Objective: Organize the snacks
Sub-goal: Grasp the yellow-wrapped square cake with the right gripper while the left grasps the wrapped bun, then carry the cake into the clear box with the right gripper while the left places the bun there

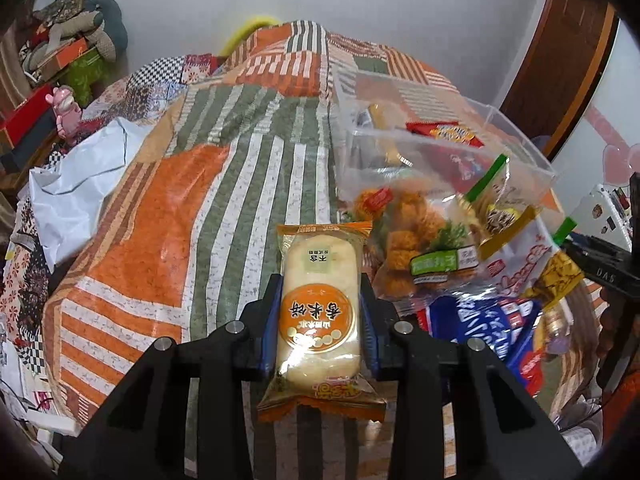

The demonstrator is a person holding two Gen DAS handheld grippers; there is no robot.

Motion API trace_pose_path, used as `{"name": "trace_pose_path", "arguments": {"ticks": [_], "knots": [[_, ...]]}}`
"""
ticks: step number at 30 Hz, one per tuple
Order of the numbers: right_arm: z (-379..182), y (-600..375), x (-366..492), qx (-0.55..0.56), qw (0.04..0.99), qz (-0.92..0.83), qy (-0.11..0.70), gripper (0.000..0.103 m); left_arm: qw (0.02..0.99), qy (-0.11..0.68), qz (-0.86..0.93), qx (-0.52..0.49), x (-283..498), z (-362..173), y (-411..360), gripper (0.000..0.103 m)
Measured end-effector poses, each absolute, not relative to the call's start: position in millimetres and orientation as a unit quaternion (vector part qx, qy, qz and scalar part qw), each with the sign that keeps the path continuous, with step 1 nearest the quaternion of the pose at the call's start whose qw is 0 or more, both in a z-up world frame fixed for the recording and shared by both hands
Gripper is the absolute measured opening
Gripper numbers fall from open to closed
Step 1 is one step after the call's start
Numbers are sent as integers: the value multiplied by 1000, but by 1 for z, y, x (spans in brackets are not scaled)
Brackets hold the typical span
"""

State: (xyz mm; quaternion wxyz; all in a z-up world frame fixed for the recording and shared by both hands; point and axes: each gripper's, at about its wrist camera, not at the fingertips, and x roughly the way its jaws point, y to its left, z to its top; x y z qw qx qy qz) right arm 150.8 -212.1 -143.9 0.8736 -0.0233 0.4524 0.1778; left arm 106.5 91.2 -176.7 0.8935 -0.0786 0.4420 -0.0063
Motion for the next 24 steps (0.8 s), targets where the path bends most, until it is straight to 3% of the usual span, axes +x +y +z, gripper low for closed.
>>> {"name": "trace_pose_path", "arguments": {"ticks": [24], "knots": [[-86,-225,144,14,904,197,378,52,927,367,-34,-66,128,-109,64,34]]}}
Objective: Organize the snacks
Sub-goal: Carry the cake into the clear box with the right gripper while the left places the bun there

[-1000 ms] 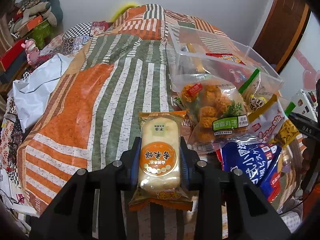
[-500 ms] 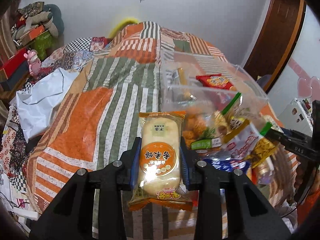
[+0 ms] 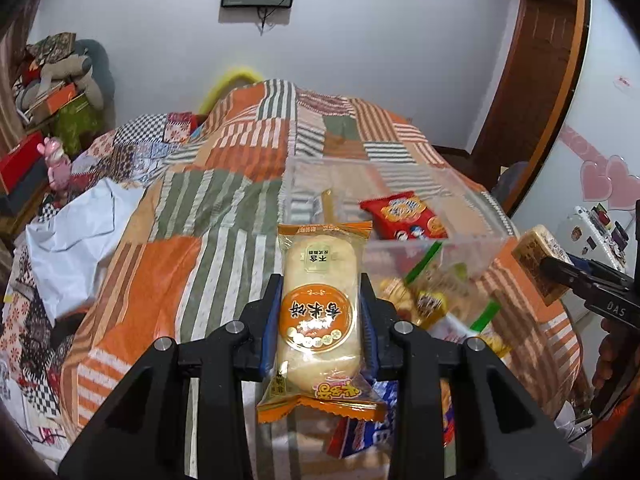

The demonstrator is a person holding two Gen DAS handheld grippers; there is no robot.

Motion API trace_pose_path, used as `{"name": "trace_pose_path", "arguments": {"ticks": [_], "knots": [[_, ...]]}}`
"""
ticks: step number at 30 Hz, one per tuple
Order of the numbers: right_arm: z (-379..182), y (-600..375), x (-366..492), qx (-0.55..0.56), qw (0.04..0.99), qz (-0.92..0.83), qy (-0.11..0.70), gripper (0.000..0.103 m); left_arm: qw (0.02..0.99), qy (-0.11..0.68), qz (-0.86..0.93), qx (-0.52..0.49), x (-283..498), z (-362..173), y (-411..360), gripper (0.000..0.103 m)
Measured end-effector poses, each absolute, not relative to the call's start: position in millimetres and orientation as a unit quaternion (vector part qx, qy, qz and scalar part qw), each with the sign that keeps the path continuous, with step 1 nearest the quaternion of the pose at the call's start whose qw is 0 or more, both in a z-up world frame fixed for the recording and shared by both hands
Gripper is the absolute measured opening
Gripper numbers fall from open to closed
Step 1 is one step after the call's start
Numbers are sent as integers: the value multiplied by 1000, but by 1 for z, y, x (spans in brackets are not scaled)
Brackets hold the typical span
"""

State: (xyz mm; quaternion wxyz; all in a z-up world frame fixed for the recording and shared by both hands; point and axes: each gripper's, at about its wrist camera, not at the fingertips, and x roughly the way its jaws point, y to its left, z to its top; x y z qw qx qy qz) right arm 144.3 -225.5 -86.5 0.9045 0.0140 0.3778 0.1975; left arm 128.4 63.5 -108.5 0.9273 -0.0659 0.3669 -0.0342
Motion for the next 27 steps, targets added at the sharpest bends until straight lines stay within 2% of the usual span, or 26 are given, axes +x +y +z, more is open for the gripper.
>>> {"name": "trace_pose_path", "arguments": {"ticks": [15,27], "knots": [[-73,-207,170,25,916,213,340,52,937,341,-55,-52,178,-83,38,34],[-83,-192,206,28,910,224,349,52,930,359,-69,-45,228,-96,20,34]]}}
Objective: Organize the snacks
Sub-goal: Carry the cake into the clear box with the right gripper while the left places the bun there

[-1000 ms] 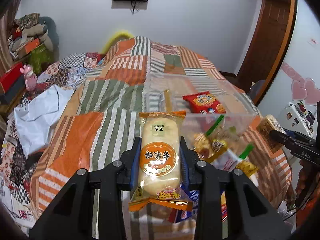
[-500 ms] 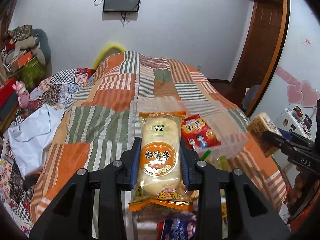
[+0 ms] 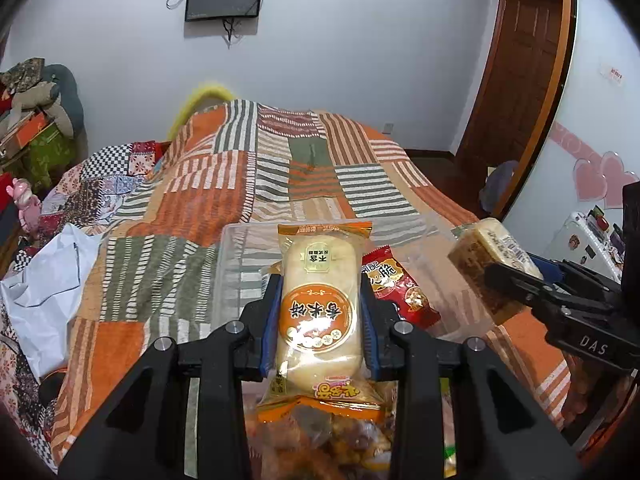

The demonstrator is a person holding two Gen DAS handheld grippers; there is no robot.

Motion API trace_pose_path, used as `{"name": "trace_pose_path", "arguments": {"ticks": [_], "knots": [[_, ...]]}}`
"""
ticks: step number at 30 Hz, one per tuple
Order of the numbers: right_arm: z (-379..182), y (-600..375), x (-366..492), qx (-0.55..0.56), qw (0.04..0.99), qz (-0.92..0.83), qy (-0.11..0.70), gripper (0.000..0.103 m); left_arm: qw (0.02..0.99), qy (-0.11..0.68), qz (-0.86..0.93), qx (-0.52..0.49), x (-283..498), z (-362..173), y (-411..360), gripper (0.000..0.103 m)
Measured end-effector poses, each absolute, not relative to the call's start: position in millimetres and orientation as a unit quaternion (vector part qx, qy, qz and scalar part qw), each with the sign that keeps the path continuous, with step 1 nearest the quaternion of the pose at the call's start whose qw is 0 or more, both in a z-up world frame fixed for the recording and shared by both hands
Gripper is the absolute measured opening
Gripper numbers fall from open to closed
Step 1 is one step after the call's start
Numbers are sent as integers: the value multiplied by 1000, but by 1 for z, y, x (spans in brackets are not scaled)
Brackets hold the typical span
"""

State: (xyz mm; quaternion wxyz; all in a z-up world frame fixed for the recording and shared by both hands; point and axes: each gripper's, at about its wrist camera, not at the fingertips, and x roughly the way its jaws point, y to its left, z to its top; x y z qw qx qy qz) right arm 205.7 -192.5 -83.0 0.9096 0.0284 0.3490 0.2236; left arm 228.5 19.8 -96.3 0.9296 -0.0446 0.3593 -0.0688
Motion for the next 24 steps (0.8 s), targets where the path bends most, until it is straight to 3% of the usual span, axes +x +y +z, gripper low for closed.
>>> {"name": "trace_pose_path", "arguments": {"ticks": [24], "knots": [[-121,-163,242,-8,879,237,413,52,887,446,-102,-55,288,-151,9,34]]}}
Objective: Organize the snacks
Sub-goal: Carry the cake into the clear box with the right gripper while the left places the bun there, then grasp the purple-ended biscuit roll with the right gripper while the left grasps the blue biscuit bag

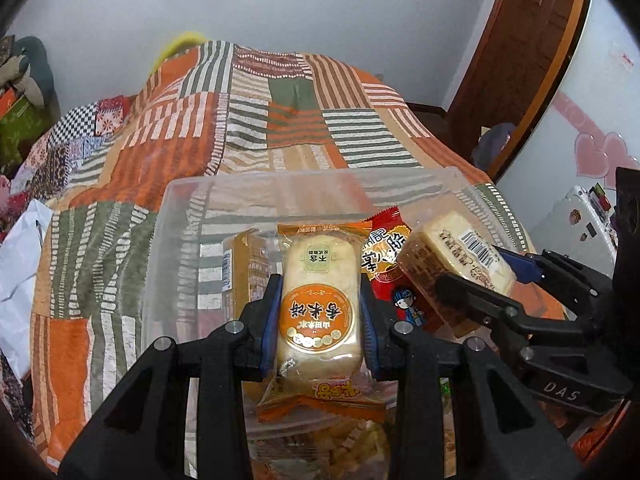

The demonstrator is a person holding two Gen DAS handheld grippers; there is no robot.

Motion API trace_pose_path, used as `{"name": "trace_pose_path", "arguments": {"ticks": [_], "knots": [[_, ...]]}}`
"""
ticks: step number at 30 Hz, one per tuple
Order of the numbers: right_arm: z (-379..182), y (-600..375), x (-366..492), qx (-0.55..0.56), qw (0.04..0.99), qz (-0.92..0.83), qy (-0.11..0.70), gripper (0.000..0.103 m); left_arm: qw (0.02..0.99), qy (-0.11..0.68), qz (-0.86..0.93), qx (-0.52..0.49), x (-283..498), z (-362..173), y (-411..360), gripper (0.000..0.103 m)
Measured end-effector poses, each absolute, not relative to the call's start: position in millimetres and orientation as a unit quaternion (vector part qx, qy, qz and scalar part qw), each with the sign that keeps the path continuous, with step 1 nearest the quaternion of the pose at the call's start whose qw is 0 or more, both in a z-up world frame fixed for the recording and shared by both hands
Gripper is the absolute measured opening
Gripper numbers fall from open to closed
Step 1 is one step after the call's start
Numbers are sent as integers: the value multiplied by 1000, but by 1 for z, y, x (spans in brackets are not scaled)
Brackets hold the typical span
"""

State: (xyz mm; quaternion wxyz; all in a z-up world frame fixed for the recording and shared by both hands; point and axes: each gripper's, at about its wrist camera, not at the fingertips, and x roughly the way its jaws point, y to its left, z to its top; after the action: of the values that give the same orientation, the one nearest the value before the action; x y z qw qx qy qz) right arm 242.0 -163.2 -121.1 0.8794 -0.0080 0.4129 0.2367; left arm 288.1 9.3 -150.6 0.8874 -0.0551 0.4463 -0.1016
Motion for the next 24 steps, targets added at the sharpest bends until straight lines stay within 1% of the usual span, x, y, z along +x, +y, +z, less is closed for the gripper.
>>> {"name": "trace_pose_path", "arguments": {"ticks": [7,17,19,21,24], "knots": [[-121,-162,239,-21,878,238,416,54,885,451,-100,-67,285,-151,16,34],[-102,-176,223,-18,885,234,402,54,896,431,-87,-65,257,-126,24,35],[-97,-178,218,-19,888,234,397,54,899,426,-84,-65,248,-119,26,37],[-93,-180,212,-21,890,233,392,54,902,419,-80,-63,239,-113,29,42],[-87,-184,202,-24,893,231,386,54,908,409,-71,-57,221,-104,33,44]]}}
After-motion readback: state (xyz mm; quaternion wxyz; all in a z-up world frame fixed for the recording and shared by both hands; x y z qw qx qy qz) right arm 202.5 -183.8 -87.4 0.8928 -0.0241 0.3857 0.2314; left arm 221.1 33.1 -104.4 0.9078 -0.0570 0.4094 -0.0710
